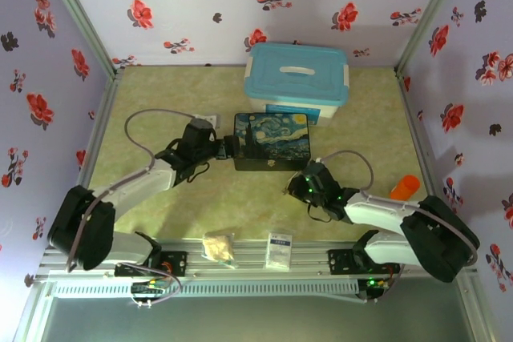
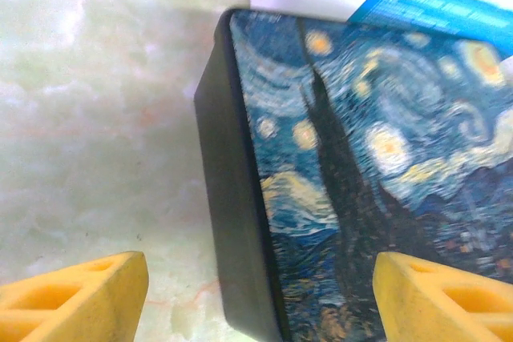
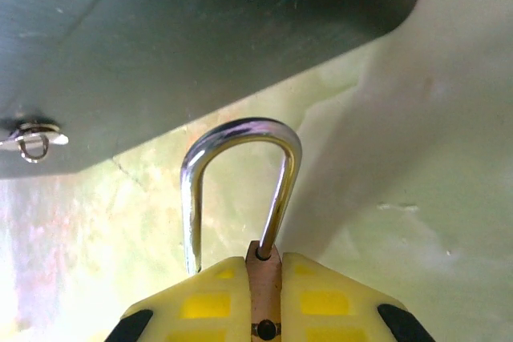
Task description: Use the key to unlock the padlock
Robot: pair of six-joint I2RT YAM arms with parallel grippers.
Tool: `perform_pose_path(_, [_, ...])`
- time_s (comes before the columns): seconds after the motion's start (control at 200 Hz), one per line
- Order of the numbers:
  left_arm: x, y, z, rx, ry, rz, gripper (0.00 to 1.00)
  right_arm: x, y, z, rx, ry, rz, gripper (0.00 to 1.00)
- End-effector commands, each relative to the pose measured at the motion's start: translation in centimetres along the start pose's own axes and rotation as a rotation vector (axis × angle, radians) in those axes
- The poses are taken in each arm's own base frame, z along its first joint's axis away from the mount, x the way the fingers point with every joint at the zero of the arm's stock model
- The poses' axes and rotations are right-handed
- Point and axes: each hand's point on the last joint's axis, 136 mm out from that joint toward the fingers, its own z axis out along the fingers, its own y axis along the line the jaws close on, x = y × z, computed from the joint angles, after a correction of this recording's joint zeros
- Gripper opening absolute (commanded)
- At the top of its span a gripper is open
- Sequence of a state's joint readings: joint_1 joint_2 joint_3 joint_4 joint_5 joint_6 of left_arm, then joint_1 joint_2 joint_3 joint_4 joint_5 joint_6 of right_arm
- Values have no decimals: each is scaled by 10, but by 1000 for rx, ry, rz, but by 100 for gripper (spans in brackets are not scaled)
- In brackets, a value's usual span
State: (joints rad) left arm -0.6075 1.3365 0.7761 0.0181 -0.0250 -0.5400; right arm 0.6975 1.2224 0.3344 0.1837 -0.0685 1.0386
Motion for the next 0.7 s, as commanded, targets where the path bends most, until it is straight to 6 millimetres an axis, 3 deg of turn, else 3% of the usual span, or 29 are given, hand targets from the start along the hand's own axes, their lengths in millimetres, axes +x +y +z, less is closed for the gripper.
perform_pose_path(0.0, [8, 8, -10, -12, 15, -6, 75, 17, 15, -9, -69, 179, -36, 0])
perform_pose_path(0.32, [18, 4, -12, 30, 36, -33, 74, 29, -19, -30, 95, 396, -51, 0])
perform_pose_path(0.565, [21, 4, -13, 38, 41, -32, 74, 24, -59, -41, 260, 425, -49, 3])
perform_pose_path(0.695, [21, 4, -14, 38, 40, -27, 75, 20, -69, -46, 329, 434, -85, 7])
